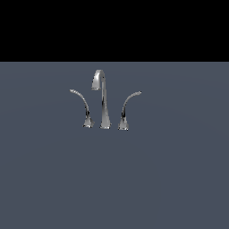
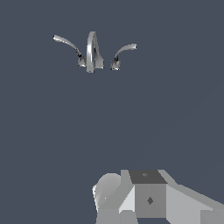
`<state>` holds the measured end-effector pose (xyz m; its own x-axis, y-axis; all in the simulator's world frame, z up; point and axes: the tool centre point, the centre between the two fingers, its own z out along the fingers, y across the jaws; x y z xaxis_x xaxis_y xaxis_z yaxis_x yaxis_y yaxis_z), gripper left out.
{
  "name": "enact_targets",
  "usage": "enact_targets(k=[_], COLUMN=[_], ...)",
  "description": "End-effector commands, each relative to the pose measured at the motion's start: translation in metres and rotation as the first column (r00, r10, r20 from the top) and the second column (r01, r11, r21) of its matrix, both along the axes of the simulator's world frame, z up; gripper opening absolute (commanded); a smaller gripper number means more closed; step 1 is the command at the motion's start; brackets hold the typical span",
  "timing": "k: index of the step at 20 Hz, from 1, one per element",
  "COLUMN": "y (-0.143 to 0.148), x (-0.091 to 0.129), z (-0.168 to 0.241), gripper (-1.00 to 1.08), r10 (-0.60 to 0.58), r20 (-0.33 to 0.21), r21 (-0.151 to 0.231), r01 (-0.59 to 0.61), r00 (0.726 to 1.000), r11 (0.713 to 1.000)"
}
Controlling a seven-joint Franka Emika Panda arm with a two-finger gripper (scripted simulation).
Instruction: Turn on the faucet by rotating a designated handle.
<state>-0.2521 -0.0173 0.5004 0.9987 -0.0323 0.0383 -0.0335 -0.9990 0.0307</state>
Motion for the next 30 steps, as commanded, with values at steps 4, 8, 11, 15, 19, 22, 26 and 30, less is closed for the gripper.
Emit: enact_targets(k=[4, 8, 11, 15, 19, 22, 26, 30], y=[0.002, 0.008, 0.010, 0.009, 0.011, 0.012, 0.015, 0.020], x=[0.001, 0.006, 0.007, 0.007, 0.013, 0.020, 0.033, 0.051], z=[0.000, 0.001, 0.001, 0.001, 0.001, 0.000, -0.002, -0.005], gripper=[-1.00, -1.00, -1.00, -1.00, -1.00, -1.00, -1.00, -1.00], r10=[0.010, 0.047, 0.062, 0.057, 0.039, 0.014, -0.031, -0.092], r20=[0.001, 0.002, 0.003, 0.003, 0.003, 0.004, 0.004, 0.002], r21=[-0.004, -0.017, -0.023, -0.021, -0.016, -0.008, 0.004, 0.020], r01=[-0.010, -0.047, -0.062, -0.057, -0.039, -0.014, 0.031, 0.092], r00=[1.000, 0.999, 0.998, 0.998, 0.999, 1.000, 1.000, 0.996], r11=[1.000, 0.999, 0.998, 0.998, 0.999, 1.000, 1.000, 0.996])
